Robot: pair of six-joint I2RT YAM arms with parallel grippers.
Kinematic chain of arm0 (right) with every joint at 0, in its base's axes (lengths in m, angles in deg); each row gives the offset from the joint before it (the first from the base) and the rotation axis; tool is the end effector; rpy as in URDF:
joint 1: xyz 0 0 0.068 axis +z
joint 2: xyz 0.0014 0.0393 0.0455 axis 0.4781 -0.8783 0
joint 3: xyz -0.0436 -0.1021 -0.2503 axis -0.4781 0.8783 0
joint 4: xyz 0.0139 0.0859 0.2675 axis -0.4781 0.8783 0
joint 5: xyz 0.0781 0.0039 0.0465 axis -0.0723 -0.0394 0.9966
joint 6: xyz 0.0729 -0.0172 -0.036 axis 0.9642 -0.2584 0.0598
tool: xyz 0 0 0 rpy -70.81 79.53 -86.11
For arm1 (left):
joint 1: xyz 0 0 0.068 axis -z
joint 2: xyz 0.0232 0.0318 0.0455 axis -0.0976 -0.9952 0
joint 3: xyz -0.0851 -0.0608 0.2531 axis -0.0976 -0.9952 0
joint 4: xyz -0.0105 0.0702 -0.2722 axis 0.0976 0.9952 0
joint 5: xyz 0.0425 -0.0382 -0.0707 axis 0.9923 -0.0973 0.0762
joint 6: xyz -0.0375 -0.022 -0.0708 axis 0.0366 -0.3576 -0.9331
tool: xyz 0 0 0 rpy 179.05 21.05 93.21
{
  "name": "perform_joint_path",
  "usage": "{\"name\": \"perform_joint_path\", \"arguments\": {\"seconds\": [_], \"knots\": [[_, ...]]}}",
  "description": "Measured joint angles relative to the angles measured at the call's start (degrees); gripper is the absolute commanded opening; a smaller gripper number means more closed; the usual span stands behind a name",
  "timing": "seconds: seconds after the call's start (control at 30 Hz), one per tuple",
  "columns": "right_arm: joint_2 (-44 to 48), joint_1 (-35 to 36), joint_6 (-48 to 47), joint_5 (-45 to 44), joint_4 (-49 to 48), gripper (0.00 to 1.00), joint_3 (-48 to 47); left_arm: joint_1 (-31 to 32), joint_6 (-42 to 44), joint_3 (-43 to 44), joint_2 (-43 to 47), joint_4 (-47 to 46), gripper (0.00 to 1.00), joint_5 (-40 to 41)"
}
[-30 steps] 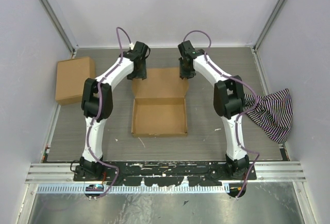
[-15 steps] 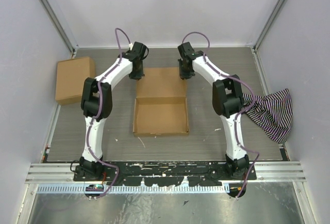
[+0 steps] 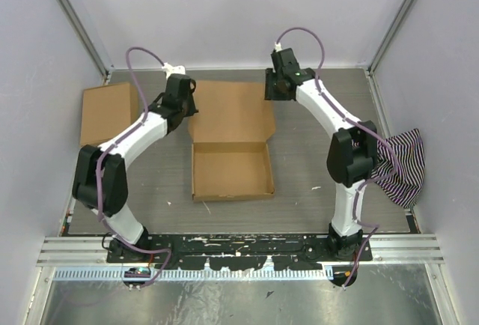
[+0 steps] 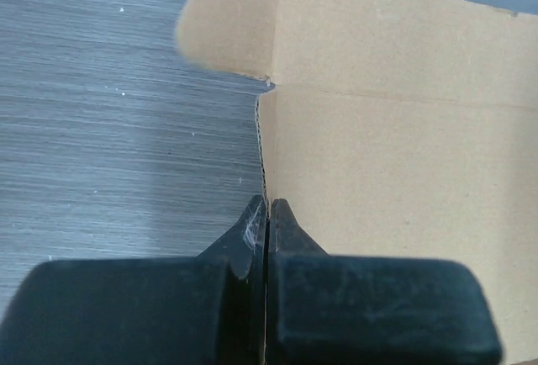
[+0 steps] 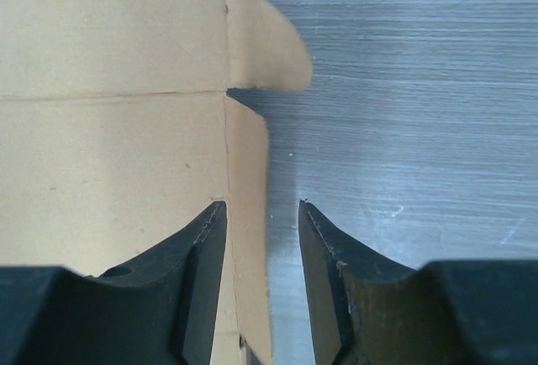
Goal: Fold the paper box
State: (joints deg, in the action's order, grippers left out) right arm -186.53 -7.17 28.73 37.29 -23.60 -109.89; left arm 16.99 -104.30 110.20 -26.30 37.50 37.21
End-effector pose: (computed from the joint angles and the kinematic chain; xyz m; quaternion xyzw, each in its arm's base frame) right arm 0.4730 0.1768 0.2531 -0.0282 0.9330 0.0649 0.3529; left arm 0.4157 -0.1504 0.2384 -0.0735 0.8931 -0.0484 0.4411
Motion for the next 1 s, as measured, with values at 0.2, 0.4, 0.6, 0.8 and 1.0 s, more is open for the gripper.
{"name": "perform_joint_path", "arguments": {"seconds": [0.2, 0.4, 0.6, 0.8, 1.0], "knots": [[10.82, -1.27, -0.15, 0.37, -1.38, 0.46, 6.62, 0.02, 0.48, -20.24, 9.62, -22.75, 0.00, 0.33], [19.61, -1.75, -1.81, 2.16, -1.70, 0.45, 11.91, 0.20, 1.99, -34.95, 14.40, -44.28, 0.00, -2.56], [21.51, -1.75, -3.76, 6.73, -1.51, 0.45, 12.94, 0.74, 4.44, -43.28, 15.72, -64.39, 0.00, -6.93], [21.53, -1.75, -4.33, 8.63, 0.35, 0.44, 13.11, 2.38, 7.72, -45.16, 16.96, -73.37, 0.00, -9.92], [21.51, -1.75, -4.52, 8.22, 2.43, 0.42, 13.09, 3.41, 10.38, -46.01, 18.08, -79.14, 0.00, -11.34]]}}
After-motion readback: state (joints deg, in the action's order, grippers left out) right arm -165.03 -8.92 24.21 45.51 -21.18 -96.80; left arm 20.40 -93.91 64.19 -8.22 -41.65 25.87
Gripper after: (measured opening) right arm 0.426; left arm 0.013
